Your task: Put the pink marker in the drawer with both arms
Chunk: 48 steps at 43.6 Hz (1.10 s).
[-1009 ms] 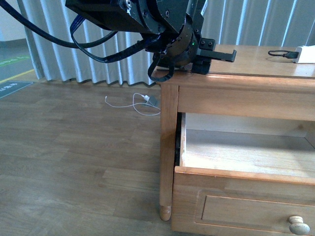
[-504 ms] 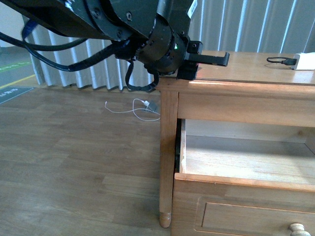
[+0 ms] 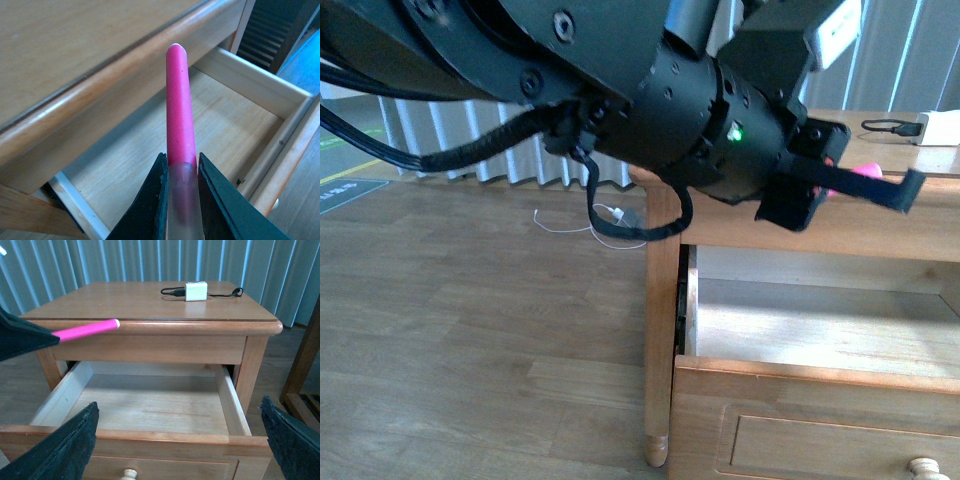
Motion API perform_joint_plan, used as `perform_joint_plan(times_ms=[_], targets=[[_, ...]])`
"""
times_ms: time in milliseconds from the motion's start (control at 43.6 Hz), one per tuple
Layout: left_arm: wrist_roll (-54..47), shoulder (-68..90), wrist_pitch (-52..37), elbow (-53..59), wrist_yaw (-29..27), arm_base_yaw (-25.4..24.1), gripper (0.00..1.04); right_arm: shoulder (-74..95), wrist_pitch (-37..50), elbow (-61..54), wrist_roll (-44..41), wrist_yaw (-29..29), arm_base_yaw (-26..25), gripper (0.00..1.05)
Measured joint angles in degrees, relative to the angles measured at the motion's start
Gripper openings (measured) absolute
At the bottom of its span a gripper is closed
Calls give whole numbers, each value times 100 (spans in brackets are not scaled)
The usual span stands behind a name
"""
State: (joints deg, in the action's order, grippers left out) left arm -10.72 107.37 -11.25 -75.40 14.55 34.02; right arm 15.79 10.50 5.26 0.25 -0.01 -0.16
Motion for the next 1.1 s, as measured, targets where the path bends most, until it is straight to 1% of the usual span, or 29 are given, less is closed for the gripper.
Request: perform_joint_plan(times_ms=[115, 436, 596, 619, 688, 871, 917, 940, 1032, 1078, 1101], targets=[[-227, 393, 9, -90, -107, 105, 14, 0, 0, 2, 0, 0, 0, 96], [-232, 1421, 190, -713, -291, 282, 14, 0, 0, 0, 0, 0, 0, 96], [-240, 1674, 256, -894, -387, 332, 14, 0, 0, 2, 0, 0, 0, 96], [-236, 1692, 284, -909, -424, 339, 16, 0, 0, 0, 0, 0, 0, 96], [-278, 1714, 363, -911, -509, 365, 31, 0, 0, 2, 0, 0, 0, 96], [-385, 1556, 190, -654, -590, 382, 53, 0, 0, 2, 0, 0, 0, 96], [-385, 1451, 87, -525, -697, 380, 60, 0, 0, 2, 0, 0, 0, 96], [-387, 1414, 59, -490, -719, 380, 62, 0, 0, 2, 0, 0, 0, 96], [-328, 944, -70, -129, -957, 348, 79, 0, 0, 0, 0, 0, 0, 96], [-282, 695, -190, 37, -1108, 321, 86, 0, 0, 2, 0, 0, 0, 96], [-264, 627, -223, 85, -1137, 315, 88, 0, 0, 0, 0, 0, 0, 96]])
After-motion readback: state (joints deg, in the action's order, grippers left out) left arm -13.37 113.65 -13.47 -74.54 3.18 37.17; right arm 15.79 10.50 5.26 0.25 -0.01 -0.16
